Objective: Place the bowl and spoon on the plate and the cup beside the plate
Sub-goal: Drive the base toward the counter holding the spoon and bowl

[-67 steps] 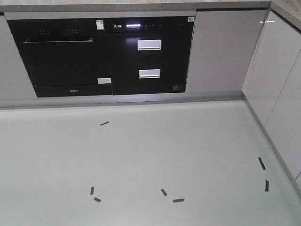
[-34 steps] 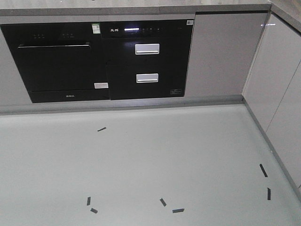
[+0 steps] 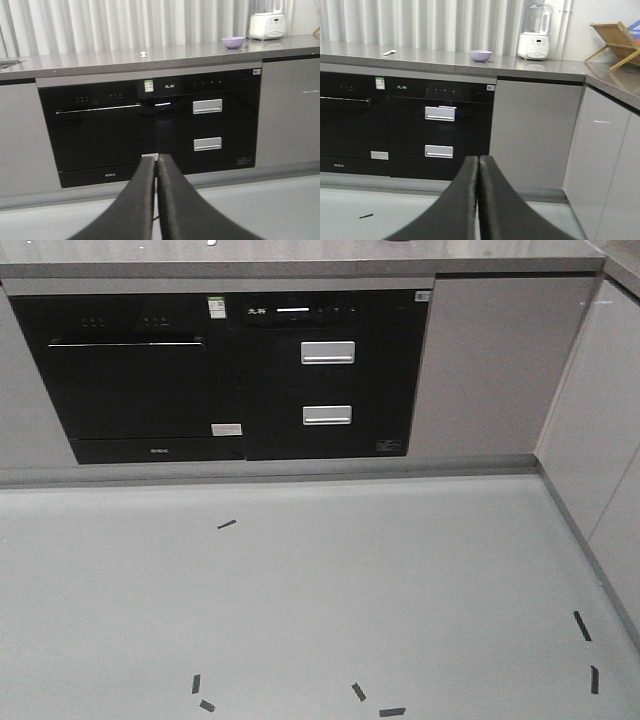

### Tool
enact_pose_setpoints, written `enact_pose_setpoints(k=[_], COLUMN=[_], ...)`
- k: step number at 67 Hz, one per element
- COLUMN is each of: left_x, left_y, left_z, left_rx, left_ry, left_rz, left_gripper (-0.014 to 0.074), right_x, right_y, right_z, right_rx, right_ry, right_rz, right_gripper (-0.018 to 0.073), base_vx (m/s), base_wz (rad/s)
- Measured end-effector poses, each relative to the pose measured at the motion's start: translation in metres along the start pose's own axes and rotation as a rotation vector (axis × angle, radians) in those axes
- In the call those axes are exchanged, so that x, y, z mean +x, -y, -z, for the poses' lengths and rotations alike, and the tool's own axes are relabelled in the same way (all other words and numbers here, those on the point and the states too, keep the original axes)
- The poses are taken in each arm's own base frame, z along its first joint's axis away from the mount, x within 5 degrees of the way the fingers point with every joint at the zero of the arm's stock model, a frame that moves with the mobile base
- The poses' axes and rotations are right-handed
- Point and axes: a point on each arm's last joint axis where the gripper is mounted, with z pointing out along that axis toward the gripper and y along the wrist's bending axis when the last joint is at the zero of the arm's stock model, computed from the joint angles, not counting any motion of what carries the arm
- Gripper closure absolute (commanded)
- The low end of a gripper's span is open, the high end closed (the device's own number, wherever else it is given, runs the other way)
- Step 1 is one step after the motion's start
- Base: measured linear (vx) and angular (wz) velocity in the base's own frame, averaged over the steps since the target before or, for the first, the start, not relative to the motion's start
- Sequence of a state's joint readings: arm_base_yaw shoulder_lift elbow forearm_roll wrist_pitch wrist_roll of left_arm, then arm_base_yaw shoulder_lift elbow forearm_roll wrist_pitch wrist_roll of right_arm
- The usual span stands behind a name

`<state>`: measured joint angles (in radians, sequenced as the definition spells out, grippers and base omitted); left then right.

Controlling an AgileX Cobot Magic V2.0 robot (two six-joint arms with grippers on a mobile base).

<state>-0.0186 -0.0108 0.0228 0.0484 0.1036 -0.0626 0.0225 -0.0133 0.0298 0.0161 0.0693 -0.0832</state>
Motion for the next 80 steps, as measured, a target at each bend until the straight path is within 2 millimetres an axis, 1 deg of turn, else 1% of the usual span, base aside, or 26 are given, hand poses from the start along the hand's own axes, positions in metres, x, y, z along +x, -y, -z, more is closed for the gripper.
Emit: enact_pose_setpoints(k=[47, 80], left_x=[0.0000, 0.0000], left_y=[0.0000, 0.0000], left_z=[0.0000, 0.0000], left_rx=[0.000, 0.000], left_ry=[0.000, 0.000], left_rz=[0.000, 0.000], left_gripper=[0.0603, 0.0603], right_x=[0.0000, 0.0000], right_y=[0.0000, 0.0000], right_z=[0.0000, 0.0000], right_rx=[0.000, 0.000], right_ry=[0.000, 0.000], right_rz=[0.000, 0.000], right_gripper=[0.0570, 0.0570], base_vx=[0.17, 0.20], base_wz=[0.08, -0.02])
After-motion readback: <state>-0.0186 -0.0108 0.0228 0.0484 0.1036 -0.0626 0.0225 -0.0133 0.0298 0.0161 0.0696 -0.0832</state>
